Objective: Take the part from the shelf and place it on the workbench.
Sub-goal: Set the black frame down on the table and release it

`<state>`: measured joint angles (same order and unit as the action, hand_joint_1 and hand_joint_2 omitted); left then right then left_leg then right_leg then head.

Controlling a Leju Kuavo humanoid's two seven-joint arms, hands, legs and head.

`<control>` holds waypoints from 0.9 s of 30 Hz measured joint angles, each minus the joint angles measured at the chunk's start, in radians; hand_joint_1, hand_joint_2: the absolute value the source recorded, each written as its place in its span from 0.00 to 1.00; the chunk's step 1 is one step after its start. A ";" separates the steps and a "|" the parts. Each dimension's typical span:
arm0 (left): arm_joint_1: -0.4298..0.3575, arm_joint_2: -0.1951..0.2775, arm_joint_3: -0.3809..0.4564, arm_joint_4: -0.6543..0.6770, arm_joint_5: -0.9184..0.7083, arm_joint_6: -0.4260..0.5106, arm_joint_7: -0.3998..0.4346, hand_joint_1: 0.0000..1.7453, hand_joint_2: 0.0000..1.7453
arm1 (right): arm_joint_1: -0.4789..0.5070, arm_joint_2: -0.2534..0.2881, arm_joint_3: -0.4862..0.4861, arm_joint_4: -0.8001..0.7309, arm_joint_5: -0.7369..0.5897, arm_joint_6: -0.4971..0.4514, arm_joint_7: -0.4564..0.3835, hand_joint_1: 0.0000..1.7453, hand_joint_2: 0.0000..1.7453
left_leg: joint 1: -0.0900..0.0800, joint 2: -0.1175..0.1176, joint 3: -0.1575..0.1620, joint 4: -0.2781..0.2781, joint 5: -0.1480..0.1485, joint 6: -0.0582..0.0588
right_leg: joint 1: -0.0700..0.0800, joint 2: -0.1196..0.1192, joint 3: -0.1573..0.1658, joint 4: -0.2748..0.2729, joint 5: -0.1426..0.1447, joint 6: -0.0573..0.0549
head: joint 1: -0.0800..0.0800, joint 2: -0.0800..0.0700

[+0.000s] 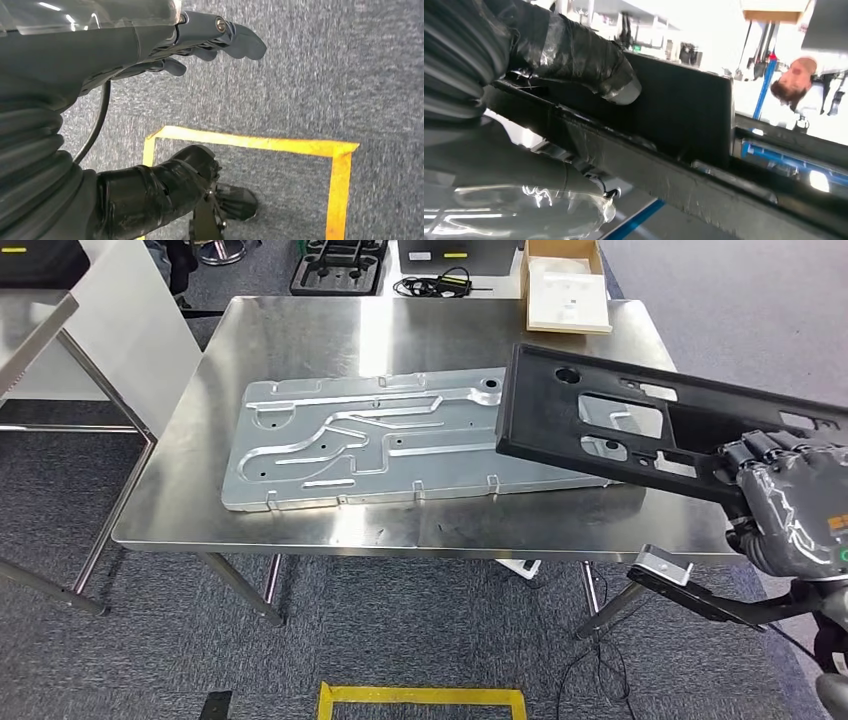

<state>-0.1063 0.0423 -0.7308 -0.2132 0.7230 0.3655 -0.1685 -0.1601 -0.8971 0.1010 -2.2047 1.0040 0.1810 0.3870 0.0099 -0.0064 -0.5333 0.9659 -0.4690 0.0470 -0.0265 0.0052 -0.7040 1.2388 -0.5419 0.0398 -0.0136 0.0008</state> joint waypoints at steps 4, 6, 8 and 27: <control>0.001 0.000 0.000 0.000 0.003 0.000 -0.001 0.00 1.00 | 0.000 0.000 0.001 0.000 0.000 0.000 -0.001 1.00 1.00 | 0.018 -0.004 0.008 0.022 -0.027 -0.025 | -0.024 -0.001 0.029 -0.088 0.086 0.033 | 0.000 0.000; 0.000 0.003 0.000 0.001 0.004 0.001 -0.002 0.00 1.00 | -0.003 0.000 0.002 -0.001 0.000 0.000 -0.001 1.00 1.00 | 0.022 -0.009 0.003 0.045 -0.047 -0.046 | -0.024 0.002 0.070 -0.165 0.103 0.033 | 0.005 0.000; 0.000 0.006 -0.001 0.001 0.003 0.003 -0.002 0.00 1.00 | -0.001 -0.001 0.001 -0.003 0.000 -0.001 -0.001 1.00 1.00 | 0.019 -0.012 0.000 0.053 -0.056 -0.059 | -0.018 0.005 0.075 -0.171 0.088 0.008 | 0.010 0.000; -0.001 0.009 -0.001 0.003 0.003 0.006 0.004 0.00 1.00 | 0.023 -0.005 -0.003 -0.012 0.000 -0.003 0.000 1.00 1.00 | -0.043 0.010 -0.039 -0.012 0.048 0.064 | 0.020 0.001 0.151 -0.194 0.033 -0.037 | 0.015 0.000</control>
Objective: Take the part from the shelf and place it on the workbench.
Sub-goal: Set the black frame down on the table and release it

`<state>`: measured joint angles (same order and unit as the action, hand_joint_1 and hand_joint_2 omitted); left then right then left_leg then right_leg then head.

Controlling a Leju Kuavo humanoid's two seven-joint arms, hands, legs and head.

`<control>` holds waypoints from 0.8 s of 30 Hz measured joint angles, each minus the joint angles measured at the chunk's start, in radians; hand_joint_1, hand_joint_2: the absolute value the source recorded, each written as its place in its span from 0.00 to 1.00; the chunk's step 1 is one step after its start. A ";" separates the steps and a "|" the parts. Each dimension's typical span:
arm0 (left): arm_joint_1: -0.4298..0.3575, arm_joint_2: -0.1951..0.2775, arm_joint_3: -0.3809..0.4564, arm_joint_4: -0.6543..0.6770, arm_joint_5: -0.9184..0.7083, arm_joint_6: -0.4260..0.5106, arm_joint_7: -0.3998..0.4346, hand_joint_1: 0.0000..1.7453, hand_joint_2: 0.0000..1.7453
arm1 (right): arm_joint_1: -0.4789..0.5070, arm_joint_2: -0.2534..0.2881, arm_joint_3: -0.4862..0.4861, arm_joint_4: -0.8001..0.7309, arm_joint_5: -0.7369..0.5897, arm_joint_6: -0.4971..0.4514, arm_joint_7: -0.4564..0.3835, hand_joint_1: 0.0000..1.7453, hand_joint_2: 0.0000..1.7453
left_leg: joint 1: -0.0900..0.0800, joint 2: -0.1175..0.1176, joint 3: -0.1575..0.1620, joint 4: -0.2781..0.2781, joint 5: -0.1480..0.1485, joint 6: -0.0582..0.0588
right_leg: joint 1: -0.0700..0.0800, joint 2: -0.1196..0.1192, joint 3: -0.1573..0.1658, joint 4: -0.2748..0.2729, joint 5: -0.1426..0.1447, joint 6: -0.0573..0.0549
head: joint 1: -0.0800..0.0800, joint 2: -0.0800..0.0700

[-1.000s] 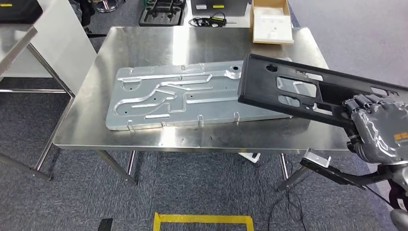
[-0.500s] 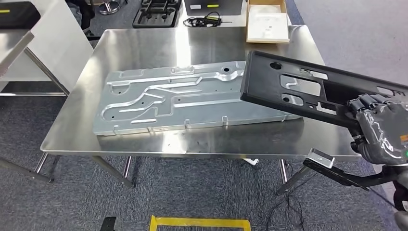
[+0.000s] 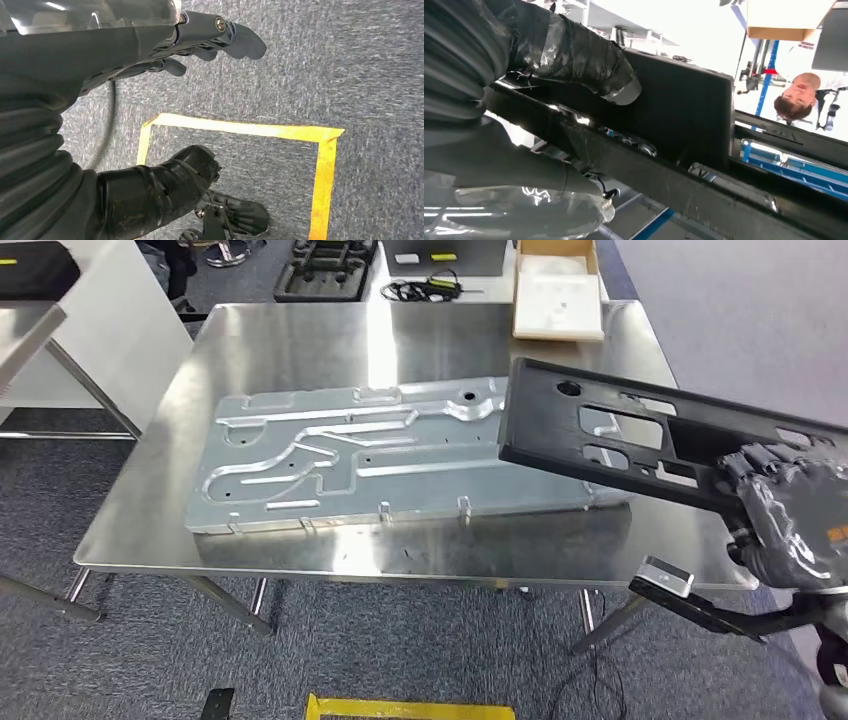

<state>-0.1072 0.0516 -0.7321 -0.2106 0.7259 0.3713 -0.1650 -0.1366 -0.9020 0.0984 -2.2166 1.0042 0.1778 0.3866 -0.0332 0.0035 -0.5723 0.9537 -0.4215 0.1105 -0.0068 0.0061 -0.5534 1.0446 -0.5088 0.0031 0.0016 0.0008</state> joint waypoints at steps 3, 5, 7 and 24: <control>-0.002 -0.004 0.000 0.000 -0.002 0.000 0.002 0.00 1.00 | 0.002 -0.001 -0.001 0.000 0.000 0.000 0.000 1.00 1.00 | 0.013 0.000 0.029 -0.019 -0.005 -0.017 | -0.011 -0.001 -0.086 0.153 -0.054 0.020 | 0.002 0.000; -0.002 -0.008 0.000 0.000 -0.002 0.001 0.005 0.00 1.00 | 0.008 -0.001 0.000 0.000 0.000 0.000 0.000 1.00 1.00 | 0.024 -0.001 0.033 -0.003 -0.023 -0.038 | -0.026 -0.002 -0.135 0.206 -0.045 0.040 | 0.002 0.000; -0.001 -0.012 0.000 0.000 -0.002 0.001 0.009 0.00 1.00 | 0.009 -0.001 0.001 0.000 0.000 0.000 0.000 1.00 1.00 | 0.041 -0.003 0.034 0.029 -0.049 -0.060 | -0.042 -0.004 -0.117 0.127 0.024 0.064 | 0.002 0.000; -0.008 -0.013 -0.004 0.001 -0.005 -0.002 0.020 0.00 1.00 | 0.021 0.005 -0.030 0.019 -0.078 -0.044 -0.002 1.00 1.00 | 0.047 -0.011 0.022 0.075 -0.092 -0.047 | -0.032 0.010 -0.078 0.044 0.040 0.013 | 0.007 0.000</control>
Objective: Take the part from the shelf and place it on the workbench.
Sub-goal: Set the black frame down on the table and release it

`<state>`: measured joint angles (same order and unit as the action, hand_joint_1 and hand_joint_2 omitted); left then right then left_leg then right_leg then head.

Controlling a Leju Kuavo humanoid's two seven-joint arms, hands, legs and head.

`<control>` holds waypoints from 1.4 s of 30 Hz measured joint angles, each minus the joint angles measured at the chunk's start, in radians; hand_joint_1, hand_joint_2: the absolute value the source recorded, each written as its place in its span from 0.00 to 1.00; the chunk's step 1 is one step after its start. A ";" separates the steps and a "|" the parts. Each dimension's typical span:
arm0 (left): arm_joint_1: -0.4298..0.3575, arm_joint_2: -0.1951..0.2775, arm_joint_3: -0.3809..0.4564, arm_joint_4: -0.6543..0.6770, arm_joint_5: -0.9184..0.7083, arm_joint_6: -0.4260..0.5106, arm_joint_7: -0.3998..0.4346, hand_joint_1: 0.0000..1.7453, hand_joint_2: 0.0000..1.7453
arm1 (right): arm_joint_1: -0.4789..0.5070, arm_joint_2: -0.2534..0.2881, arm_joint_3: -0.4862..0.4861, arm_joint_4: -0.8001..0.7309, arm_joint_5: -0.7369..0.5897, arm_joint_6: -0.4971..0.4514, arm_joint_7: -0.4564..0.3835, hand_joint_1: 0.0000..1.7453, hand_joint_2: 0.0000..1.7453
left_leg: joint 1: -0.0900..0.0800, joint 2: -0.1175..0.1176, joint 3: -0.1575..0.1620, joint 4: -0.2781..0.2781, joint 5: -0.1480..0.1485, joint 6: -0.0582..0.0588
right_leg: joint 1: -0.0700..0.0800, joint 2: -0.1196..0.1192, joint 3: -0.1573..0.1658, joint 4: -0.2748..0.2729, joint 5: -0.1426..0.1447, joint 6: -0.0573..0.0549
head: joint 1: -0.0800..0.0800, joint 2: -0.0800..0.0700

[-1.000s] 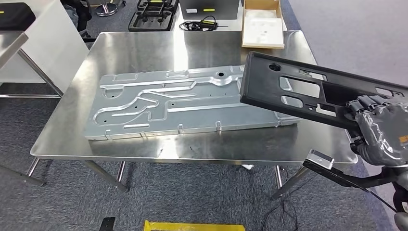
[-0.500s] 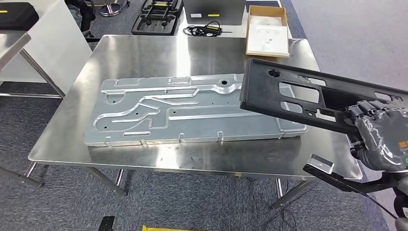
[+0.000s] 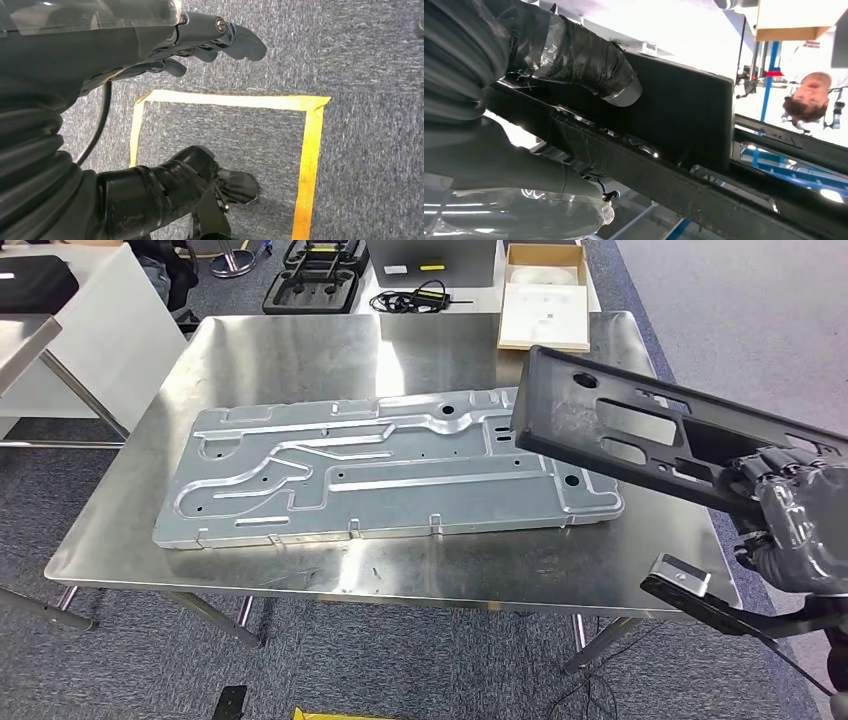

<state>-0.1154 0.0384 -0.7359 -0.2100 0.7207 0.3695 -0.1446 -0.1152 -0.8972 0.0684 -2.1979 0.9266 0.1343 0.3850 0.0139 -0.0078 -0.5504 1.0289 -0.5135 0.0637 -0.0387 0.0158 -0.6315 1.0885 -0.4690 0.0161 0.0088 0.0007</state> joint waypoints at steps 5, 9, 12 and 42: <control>0.001 -0.003 -0.004 0.000 -0.001 -0.006 0.000 0.00 1.00 | 0.018 0.000 -0.026 0.002 -0.018 -0.014 -0.002 1.00 1.00 | 0.007 0.000 0.004 -0.007 -0.001 -0.073 | 0.003 0.000 0.002 0.000 0.000 -0.001 | 0.000 0.000; 0.001 -0.004 -0.011 0.000 -0.003 -0.007 -0.001 0.00 1.00 | 0.018 0.000 -0.044 0.002 -0.026 -0.013 -0.009 1.00 1.00 | 0.007 0.000 0.004 -0.007 -0.001 -0.080 | 0.003 -0.001 0.006 -0.005 0.002 -0.001 | 0.000 0.000; 0.000 -0.004 -0.015 0.000 -0.008 -0.009 -0.001 0.00 1.00 | -0.003 0.000 -0.051 0.003 -0.066 -0.006 -0.019 1.00 1.00 | 0.006 0.000 0.004 -0.006 -0.001 -0.080 | 0.003 -0.001 0.008 -0.008 0.004 0.002 | 0.000 0.000; -0.062 -0.009 -0.084 0.000 -0.101 -0.041 0.044 0.00 1.00 | -0.740 0.206 0.633 0.284 0.029 0.204 -0.172 1.00 1.00 | 0.006 -0.006 -0.001 -0.004 0.001 -0.079 | 0.005 -0.006 0.009 -0.014 0.007 0.006 | 0.001 0.000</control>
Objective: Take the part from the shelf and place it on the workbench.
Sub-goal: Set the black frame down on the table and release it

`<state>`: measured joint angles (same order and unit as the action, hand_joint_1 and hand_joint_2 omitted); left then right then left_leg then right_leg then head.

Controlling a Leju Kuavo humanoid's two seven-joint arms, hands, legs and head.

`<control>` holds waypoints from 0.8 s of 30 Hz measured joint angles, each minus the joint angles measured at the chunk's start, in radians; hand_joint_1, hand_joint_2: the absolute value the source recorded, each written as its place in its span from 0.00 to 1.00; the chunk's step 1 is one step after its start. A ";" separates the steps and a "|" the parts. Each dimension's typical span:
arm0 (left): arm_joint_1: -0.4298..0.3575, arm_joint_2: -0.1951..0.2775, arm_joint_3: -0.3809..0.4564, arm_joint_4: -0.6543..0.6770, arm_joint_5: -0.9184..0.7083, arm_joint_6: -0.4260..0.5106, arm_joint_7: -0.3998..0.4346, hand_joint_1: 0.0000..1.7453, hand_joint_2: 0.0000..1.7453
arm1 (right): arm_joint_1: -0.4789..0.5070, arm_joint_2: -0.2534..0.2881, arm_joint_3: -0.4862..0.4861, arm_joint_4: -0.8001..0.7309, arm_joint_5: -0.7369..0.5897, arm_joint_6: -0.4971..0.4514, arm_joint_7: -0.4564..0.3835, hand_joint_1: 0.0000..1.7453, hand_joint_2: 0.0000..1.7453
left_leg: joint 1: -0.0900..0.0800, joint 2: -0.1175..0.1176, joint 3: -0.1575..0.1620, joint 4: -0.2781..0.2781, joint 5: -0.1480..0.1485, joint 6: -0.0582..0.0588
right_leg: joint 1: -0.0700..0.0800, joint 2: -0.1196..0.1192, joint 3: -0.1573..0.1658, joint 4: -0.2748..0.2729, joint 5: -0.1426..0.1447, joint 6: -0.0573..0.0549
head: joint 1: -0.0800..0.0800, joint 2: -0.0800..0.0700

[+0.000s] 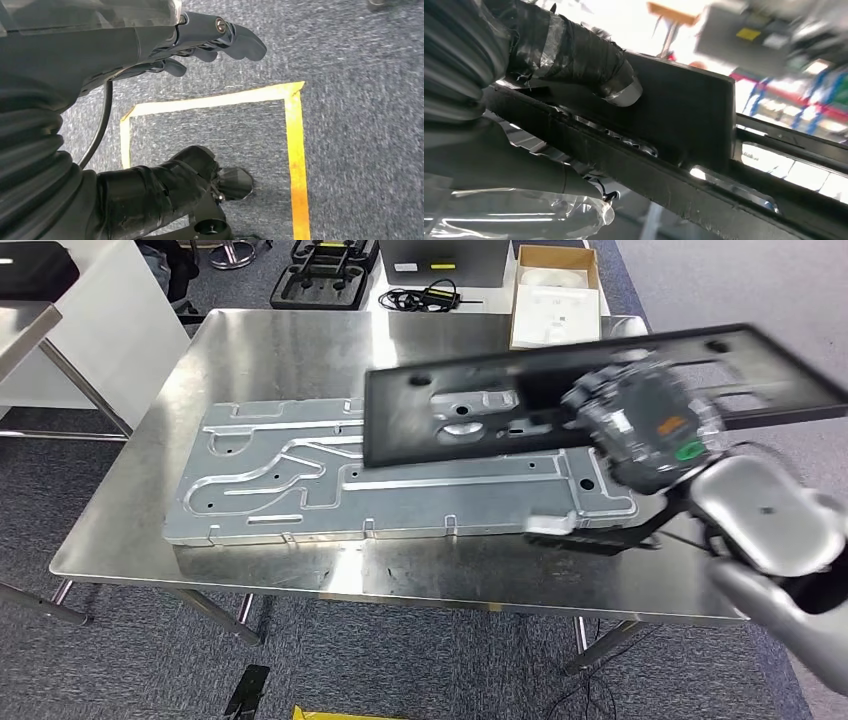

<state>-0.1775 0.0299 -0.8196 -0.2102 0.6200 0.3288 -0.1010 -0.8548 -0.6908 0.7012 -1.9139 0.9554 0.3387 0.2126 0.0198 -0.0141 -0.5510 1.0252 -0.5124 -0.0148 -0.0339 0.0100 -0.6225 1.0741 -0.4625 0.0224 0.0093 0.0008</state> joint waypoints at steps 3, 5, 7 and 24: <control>-0.003 -0.002 -0.007 0.000 -0.008 -0.005 -0.004 0.00 1.00 | -0.004 0.041 0.085 0.070 0.019 -0.005 -0.015 1.00 1.00 | 0.000 -0.001 0.001 0.001 0.000 0.000 | 0.000 -0.001 0.000 0.000 0.000 0.000 | 0.000 0.000; -0.003 -0.002 -0.011 0.000 -0.012 -0.005 -0.008 0.00 1.00 | -0.003 0.058 0.130 0.113 0.025 -0.010 -0.018 1.00 1.00 | 0.000 -0.002 0.001 0.002 0.000 0.000 | 0.000 -0.002 0.000 -0.001 0.000 0.000 | 0.000 0.000; -0.003 -0.002 -0.013 0.000 -0.013 -0.005 -0.013 0.00 1.00 | 0.002 0.066 0.158 0.151 0.029 -0.021 -0.021 1.00 1.00 | 0.000 -0.003 0.000 0.002 0.000 0.000 | 0.000 -0.002 0.000 -0.001 0.000 0.000 | 0.000 0.000; 0.014 0.004 -0.015 0.000 -0.006 -0.006 -0.050 0.00 1.00 | 0.097 0.016 0.262 0.406 0.198 -0.037 -0.074 1.00 1.00 | 0.000 -0.002 0.000 0.004 -0.001 0.001 | 0.000 -0.002 0.000 -0.004 0.000 0.000 | 0.000 0.000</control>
<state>-0.1640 0.0338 -0.8347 -0.2102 0.6137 0.3231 -0.1515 -0.7576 -0.6747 0.9633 -1.5076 1.1533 0.3018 0.1382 0.0196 -0.0166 -0.5510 1.0287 -0.5131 -0.0138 -0.0335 0.0080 -0.6222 1.0702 -0.4624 0.0226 0.0096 0.0007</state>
